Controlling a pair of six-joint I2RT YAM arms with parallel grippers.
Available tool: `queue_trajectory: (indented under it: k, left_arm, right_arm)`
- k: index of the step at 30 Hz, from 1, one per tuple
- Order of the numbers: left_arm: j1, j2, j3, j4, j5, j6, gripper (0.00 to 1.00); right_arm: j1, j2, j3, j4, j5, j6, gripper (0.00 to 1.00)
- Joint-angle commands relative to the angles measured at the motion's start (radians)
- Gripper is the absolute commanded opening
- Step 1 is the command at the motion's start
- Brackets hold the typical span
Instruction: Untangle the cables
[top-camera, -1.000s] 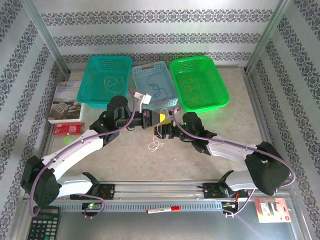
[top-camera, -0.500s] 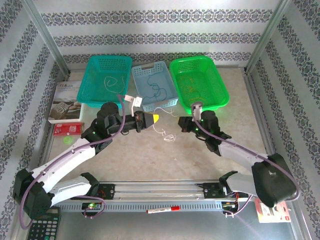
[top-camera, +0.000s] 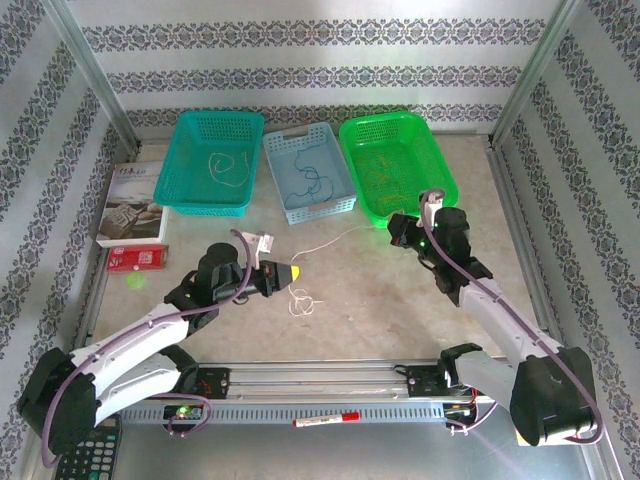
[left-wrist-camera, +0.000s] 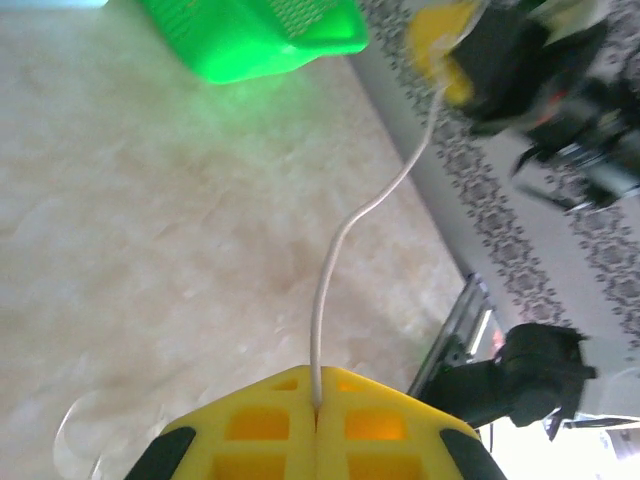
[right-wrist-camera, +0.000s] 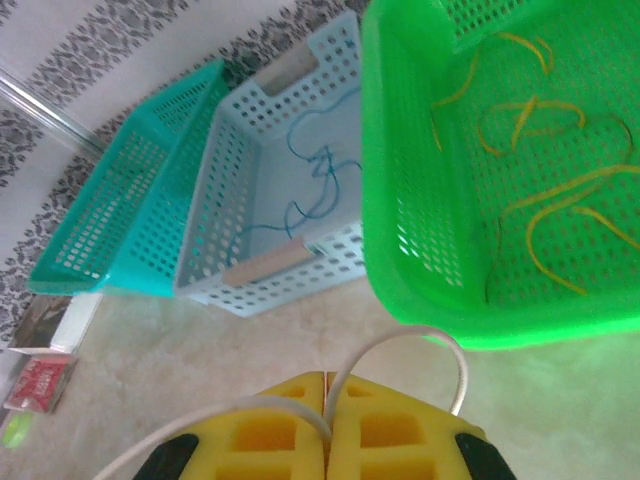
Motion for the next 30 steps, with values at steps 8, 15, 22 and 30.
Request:
queue_trajectory:
  k: [8,15,22,30]
  left_arm:
    - [0.010,-0.006,-0.047,0.061,-0.032,0.020,0.10]
    - [0.009,-0.041,0.093,-0.142,-0.044,0.172,0.66]
    - [0.009,-0.115,0.258,-0.366,-0.021,0.348,0.85]
    - [0.010,-0.084,0.421,-0.422,0.057,0.414,0.92]
  right_arm:
    - [0.142,0.017,0.296,-0.115,-0.078,-0.078,0.00]
    - [0.330,0.082,0.461,-0.284,-0.002,-0.250,0.00]
    - [0.372,0.107,0.530,-0.355,0.026,-0.339,0.00]
    - [0.406,0.133,0.590,-0.405,0.008,-0.396,0.00]
